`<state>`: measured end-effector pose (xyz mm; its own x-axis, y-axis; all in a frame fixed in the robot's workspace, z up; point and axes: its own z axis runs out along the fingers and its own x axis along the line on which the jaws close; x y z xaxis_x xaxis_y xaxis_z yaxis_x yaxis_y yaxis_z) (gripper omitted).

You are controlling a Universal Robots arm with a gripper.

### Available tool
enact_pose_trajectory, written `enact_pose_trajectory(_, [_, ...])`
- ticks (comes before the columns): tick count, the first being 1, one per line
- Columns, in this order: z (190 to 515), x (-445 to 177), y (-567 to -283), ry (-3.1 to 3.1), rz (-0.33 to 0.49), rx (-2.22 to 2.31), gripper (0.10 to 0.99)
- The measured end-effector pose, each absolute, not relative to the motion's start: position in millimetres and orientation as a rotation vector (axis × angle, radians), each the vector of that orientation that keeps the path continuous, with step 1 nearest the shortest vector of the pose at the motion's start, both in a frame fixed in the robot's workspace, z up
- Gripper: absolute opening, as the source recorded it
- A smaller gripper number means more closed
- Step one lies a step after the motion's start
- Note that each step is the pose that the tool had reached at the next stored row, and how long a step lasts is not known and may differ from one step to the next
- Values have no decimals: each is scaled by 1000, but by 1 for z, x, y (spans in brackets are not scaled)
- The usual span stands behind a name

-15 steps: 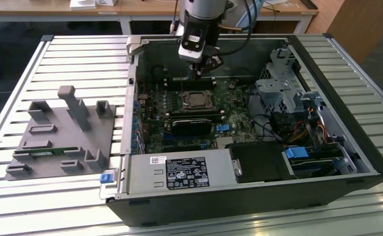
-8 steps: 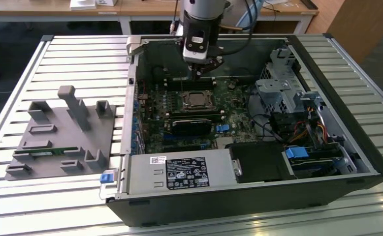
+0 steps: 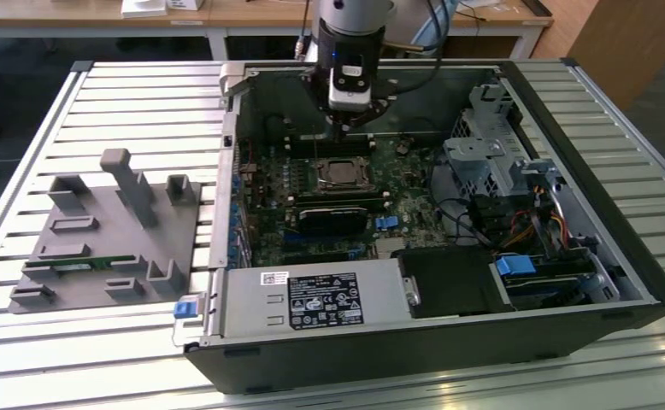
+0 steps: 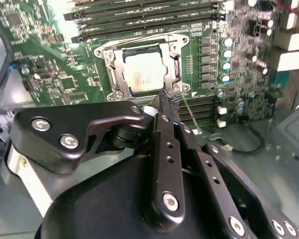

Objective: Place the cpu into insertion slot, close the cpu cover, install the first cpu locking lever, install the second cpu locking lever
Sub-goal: 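Install the first cpu locking lever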

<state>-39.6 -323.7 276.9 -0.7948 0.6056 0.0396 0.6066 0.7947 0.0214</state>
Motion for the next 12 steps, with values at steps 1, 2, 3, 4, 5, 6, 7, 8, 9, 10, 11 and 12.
enact_pose_trajectory(1, [277, -40, -324, -2955, -51, -971, 114])
enact_pose_trajectory(2, [277, -40, -324, -2963, -51, -946, 114])
enact_pose_trajectory(3, [277, -40, -324, -2970, -50, -921, 114])
enact_pose_trajectory(4, [277, -40, -324, -2977, -50, -898, 114])
enact_pose_trajectory(5, [277, -40, -324, -2983, -49, -878, 114])
enact_pose_trajectory(6, [277, -40, -324, -2997, -49, -827, 114])
enact_pose_trajectory(7, [277, -40, -324, -3003, -48, -804, 114])
enact_pose_trajectory(8, [277, -40, -324, -3008, -48, -783, 114])
enact_pose_trajectory(9, [277, -40, -324, -3014, -47, -760, 114])
enact_pose_trajectory(10, [277, -40, -324, -3019, -47, -737, 114])
enact_pose_trajectory(11, [277, -40, -324, -3024, -47, -715, 114])
enact_pose_trajectory(12, [277, -40, -324, -3029, -46, -694, 114])
